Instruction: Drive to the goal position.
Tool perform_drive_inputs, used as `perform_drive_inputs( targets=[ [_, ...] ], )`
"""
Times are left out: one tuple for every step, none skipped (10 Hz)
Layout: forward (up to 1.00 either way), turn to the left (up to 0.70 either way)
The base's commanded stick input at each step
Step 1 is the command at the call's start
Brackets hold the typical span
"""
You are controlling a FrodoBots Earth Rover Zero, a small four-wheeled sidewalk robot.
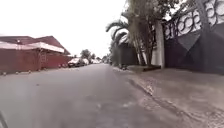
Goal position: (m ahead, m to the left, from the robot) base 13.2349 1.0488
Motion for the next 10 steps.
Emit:
perform_drive_inputs(
  targets=[
    [0.7, 0.0],
    [0.7, 0.0],
    [0.7, 0.0],
    [0.7, 0.0],
    [0.7, 0.0],
    [0.7, 0.0],
    [0.7, 0.0],
    [0.7, 0.0],
    [0.7, 0.0],
    [0.7, 0.04]
  ],
)
